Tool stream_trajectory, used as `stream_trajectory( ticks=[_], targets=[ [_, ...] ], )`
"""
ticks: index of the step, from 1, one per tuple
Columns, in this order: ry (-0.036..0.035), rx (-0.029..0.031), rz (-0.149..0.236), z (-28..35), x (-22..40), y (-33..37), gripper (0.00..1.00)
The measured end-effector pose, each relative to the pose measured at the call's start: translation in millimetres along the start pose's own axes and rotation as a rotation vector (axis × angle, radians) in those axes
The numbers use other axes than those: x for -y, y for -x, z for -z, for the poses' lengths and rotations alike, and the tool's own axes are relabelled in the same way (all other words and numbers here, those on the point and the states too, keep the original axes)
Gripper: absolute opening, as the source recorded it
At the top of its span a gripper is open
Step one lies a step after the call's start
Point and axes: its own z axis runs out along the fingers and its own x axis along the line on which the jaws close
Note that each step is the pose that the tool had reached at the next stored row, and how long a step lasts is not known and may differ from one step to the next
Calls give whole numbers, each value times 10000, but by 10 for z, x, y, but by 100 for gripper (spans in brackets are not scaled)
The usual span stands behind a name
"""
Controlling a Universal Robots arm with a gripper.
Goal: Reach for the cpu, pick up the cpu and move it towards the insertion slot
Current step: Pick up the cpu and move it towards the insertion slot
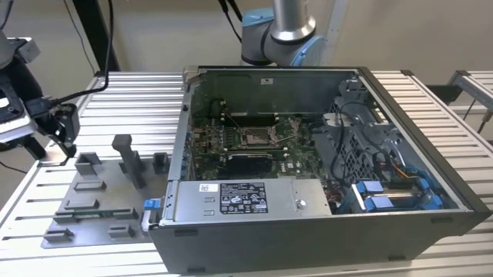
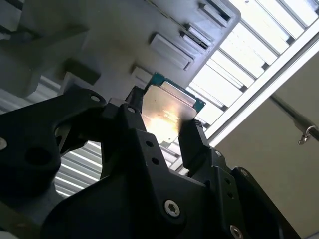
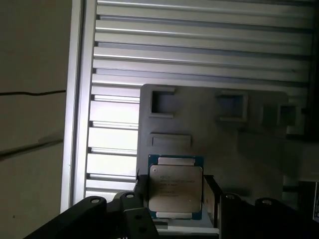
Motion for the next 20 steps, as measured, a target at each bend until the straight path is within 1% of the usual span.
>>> stream_trajectory(
  ticks=[20],
  targets=[
    [0, 0, 0, 432, -21, 5, 0]
  ],
)
